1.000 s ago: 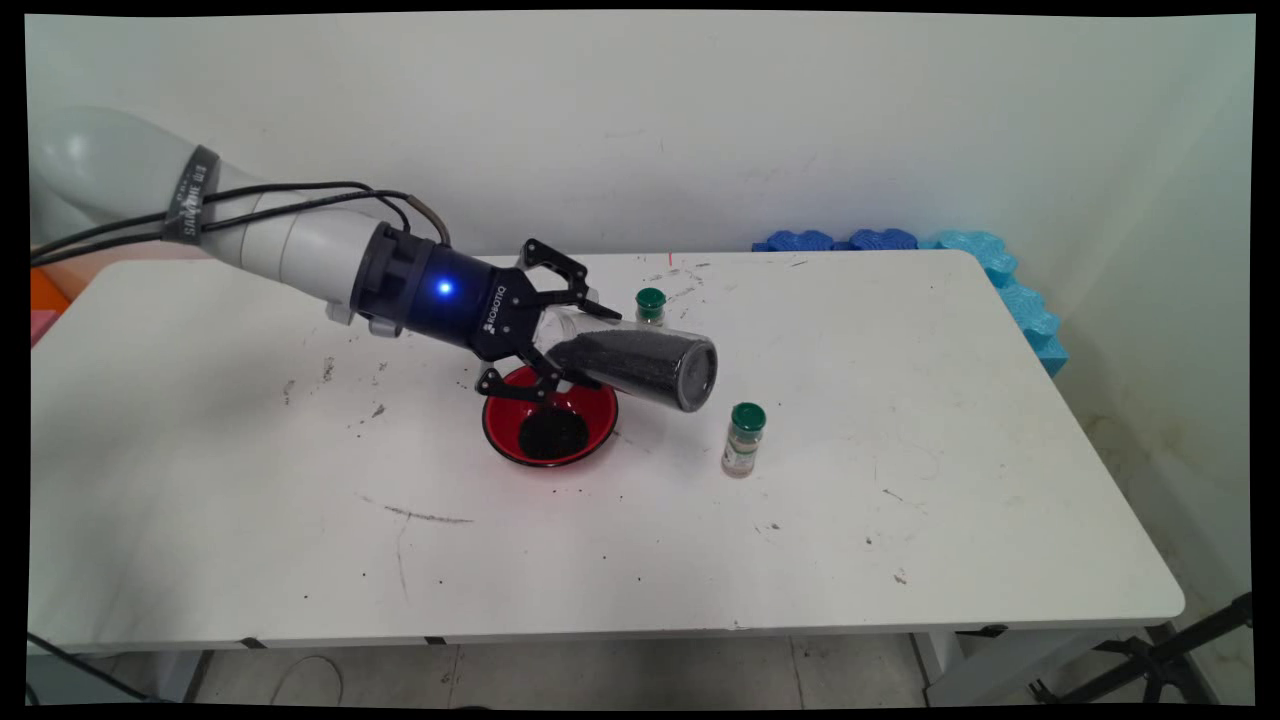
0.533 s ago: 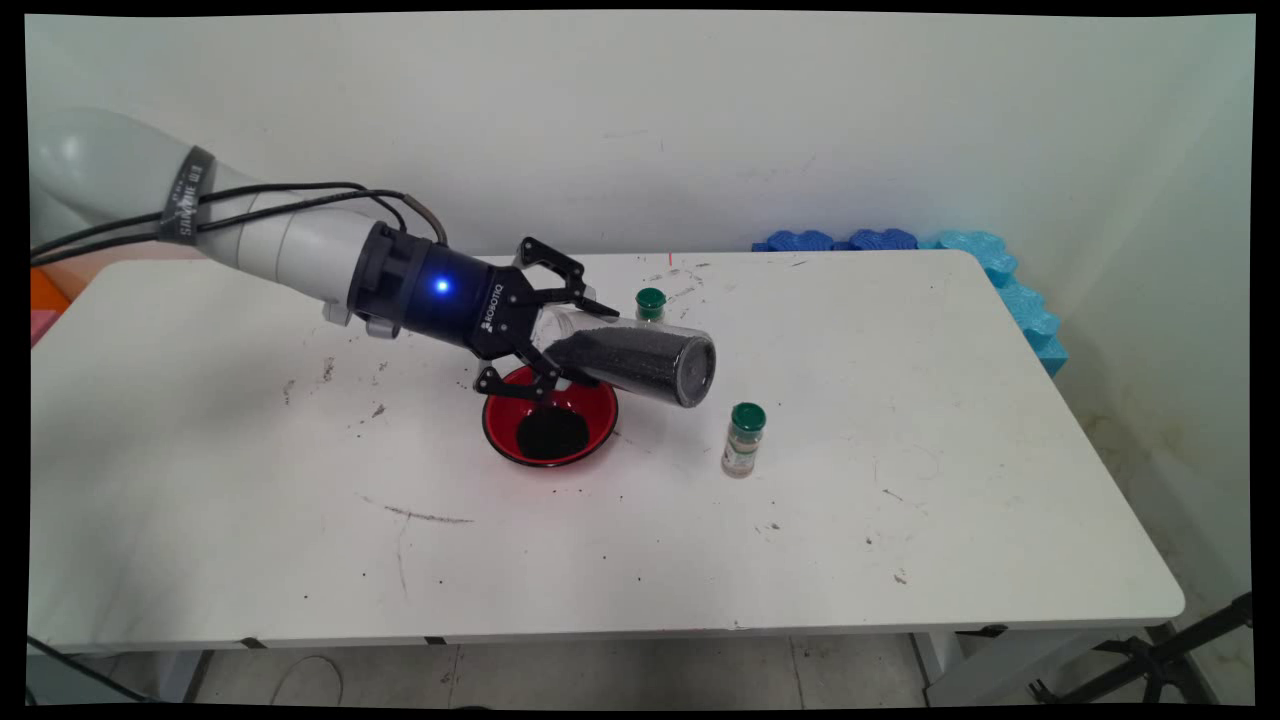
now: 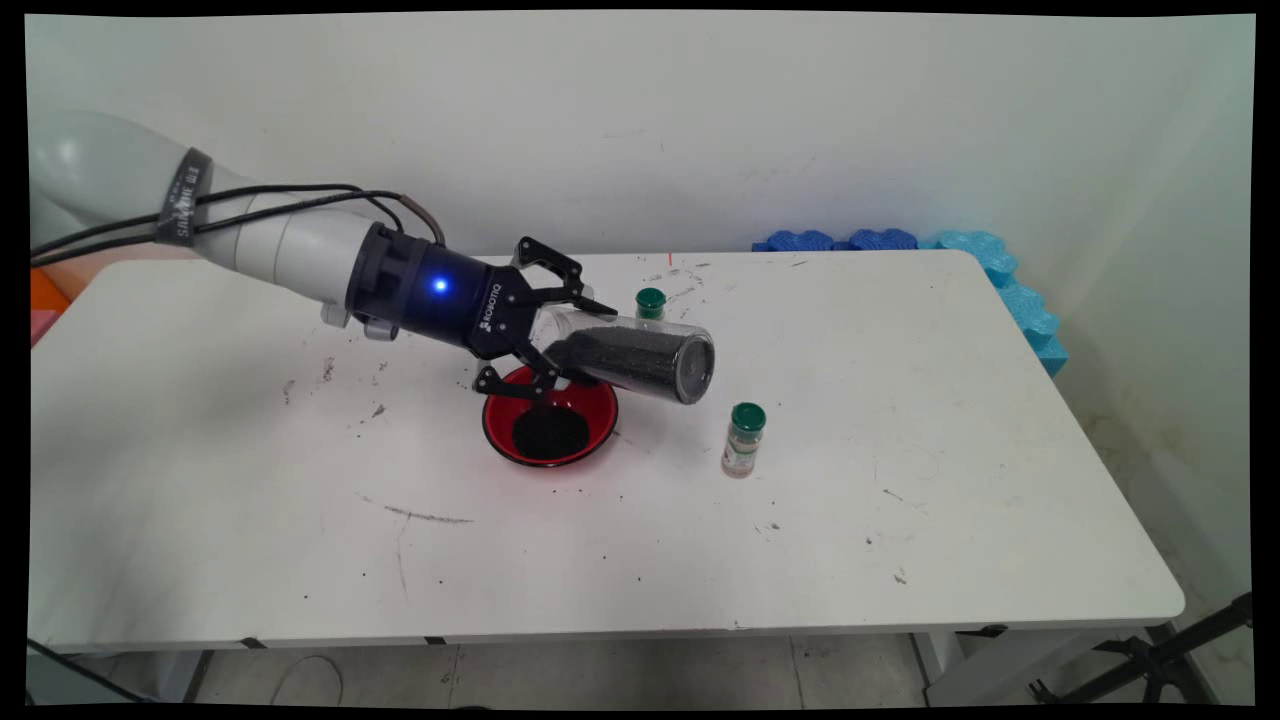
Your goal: Pour the black seasoning powder in the red bowl
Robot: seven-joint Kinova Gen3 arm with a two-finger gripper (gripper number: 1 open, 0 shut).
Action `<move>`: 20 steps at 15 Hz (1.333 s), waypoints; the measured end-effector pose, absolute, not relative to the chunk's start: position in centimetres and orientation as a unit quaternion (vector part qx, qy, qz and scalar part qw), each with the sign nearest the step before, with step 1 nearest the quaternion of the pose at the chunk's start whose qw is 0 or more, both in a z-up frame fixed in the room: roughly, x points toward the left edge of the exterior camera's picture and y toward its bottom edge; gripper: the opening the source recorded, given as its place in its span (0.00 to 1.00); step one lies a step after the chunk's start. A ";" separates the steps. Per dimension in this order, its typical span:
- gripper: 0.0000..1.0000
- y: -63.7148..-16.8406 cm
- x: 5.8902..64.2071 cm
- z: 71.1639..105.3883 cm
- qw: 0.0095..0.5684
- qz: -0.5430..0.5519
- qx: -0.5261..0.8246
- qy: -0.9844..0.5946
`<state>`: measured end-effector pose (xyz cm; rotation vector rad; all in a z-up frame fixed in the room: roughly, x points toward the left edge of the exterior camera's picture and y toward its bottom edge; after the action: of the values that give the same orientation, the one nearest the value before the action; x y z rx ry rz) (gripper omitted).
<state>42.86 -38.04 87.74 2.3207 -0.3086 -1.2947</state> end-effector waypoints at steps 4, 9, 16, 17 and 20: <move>0.00 -38.0 42.9 87.7 0.231 -0.471 0.844 -0.110; 0.00 -38.1 43.0 87.6 0.234 -0.468 0.844 -0.118; 0.00 -38.6 43.1 87.5 0.255 -0.444 0.840 -0.182; 0.00 -38.7 43.1 87.5 0.259 -0.439 0.838 -0.195; 0.00 -39.0 43.1 87.6 0.271 -0.426 0.830 -0.239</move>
<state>43.12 -39.00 87.55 2.2344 -0.6450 -1.1462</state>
